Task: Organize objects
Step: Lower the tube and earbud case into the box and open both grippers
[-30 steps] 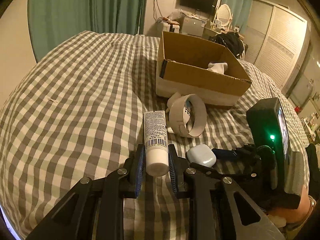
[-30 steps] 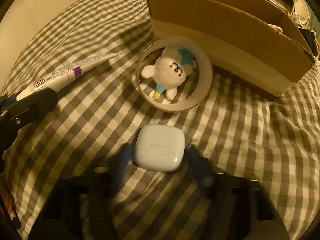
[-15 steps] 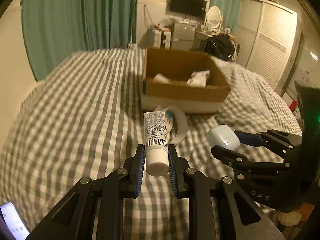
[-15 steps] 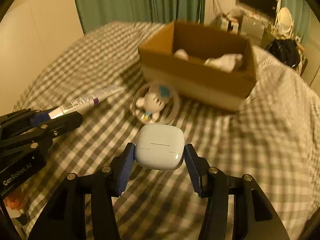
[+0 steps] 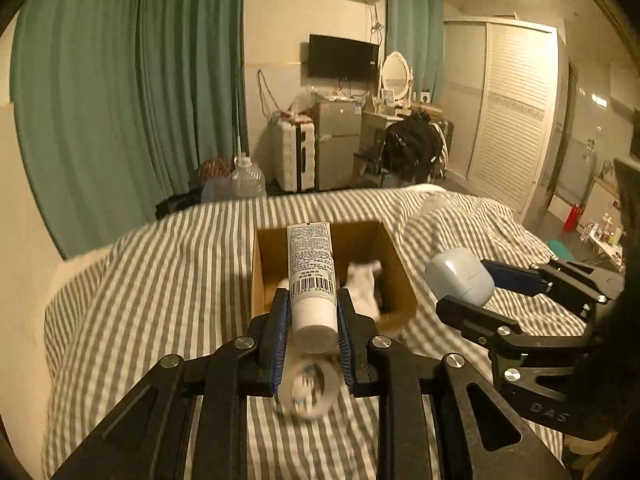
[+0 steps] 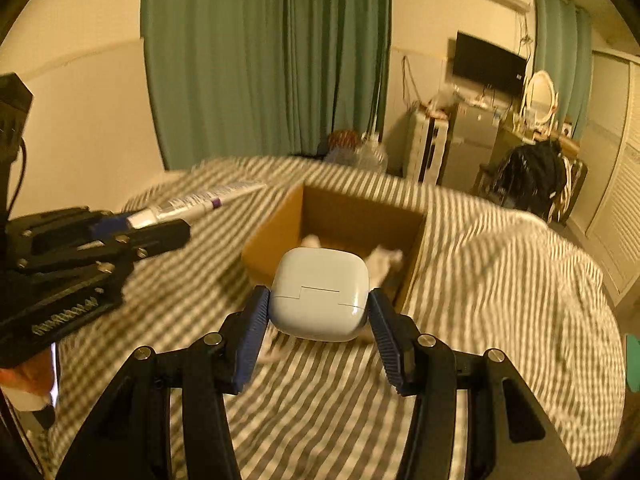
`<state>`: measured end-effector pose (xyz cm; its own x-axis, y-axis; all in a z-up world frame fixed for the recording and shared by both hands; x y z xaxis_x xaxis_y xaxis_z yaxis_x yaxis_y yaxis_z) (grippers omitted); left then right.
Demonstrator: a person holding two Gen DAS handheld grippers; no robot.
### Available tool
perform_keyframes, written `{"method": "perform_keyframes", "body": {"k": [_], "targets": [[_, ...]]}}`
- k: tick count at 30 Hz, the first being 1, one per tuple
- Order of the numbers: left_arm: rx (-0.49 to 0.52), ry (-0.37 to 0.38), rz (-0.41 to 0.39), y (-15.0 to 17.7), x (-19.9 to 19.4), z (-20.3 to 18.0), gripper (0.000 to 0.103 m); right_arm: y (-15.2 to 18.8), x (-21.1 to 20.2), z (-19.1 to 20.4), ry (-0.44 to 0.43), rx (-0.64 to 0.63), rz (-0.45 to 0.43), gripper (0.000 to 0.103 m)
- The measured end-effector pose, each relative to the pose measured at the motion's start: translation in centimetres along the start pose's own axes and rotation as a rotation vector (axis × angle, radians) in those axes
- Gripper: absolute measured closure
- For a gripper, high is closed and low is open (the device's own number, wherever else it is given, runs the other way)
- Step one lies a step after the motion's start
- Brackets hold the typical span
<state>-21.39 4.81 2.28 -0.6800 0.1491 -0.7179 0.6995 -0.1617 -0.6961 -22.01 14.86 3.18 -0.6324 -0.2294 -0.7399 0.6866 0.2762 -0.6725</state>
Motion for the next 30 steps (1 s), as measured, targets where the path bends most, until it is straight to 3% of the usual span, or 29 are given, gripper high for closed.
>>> {"method": "perform_keyframes", "body": {"k": [8, 14, 23, 30], "targets": [[0.019, 0.000, -0.006, -6.2, 4.2, 0.3, 0.080, -7.5, 0.3, -3.0, 0.000, 0.028, -0.067, 0.053], [0.024, 0.018, 0.027, -8.5, 9.5, 0.9, 0.080, -11.3, 4.1, -5.1, -0.017, 0.062, -0.060, 0.053], [0.023, 0.054, 0.184, -4.6, 21.1, 1.1, 0.080, -10.4, 15.4, -8.1, -0.053, 0.140, 0.063, 0.053], [0.034, 0.069, 0.267, -0.9, 24.9, 1.5, 0.080, -7.1, 21.4, -9.0, -0.057, 0.133, 0.164, 0.053]]}}
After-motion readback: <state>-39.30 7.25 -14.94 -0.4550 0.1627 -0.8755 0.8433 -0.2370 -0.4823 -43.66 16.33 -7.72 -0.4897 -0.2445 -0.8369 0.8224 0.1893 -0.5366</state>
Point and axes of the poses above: each gripper's, at about its wrist camera, not at the fingertips, and x roughly the way its jaws point, z to its left, y to its underside, the point moved 10 cm from there along x, roughly the way its jaws point, and after that the axes turned 10 degrees about z, right-handed, at the moved point
